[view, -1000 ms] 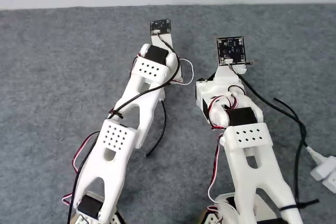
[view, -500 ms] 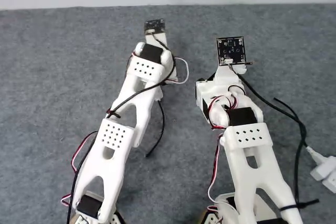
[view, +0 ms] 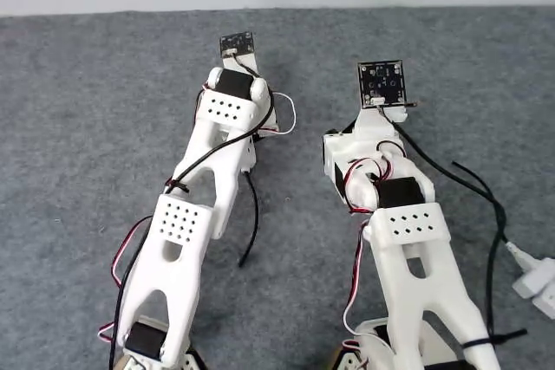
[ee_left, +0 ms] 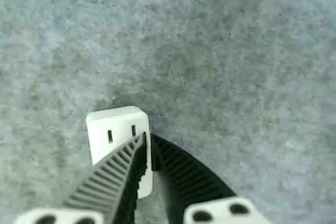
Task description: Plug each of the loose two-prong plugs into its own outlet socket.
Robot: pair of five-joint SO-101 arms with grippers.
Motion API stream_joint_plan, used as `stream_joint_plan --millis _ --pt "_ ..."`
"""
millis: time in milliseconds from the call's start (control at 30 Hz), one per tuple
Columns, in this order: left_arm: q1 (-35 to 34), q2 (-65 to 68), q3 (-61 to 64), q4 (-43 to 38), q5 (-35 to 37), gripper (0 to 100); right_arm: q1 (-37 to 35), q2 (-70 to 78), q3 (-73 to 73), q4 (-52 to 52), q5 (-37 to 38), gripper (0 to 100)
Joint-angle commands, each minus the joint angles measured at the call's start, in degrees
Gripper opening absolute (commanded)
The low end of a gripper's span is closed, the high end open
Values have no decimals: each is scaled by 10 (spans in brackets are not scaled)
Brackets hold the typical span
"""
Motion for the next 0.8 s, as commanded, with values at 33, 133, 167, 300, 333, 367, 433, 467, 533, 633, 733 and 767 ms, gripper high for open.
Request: stream_joint_plan --millis 33,133,167,300,333,367,433,467,533,633,733,767 --pt "-14 -12 6 19 -2 14 -7 -22 -42 5 7 8" --pt "-21 -13 6 19 -3 14 -7 -22 -42 5 7 8" --pt "-25 -12 6 19 -3 14 -7 -22 -42 5 7 8" --pt "-42 -11 7 19 -3 14 -7 -22 -42 5 7 8" --pt "-45 -11 7 19 -3 14 -7 -22 -42 5 7 8" --pt "-45 -11 7 19 -4 14 -7 -22 -42 5 7 8" --pt "-44 -11 7 19 -4 14 -7 -22 -42 5 7 8" --pt "-43 -11 7 19 -4 14 -7 -22 -42 5 7 8" --pt "-46 -11 7 19 -4 14 -7 -22 -42 5 7 8" --pt "-55 -18 4 20 -4 17 -7 -22 -42 5 7 8" --pt "-56 -18 5 20 -4 19 -7 -22 -42 5 7 8" --pt "-56 -18 4 20 -4 19 -7 -22 -42 5 7 8"
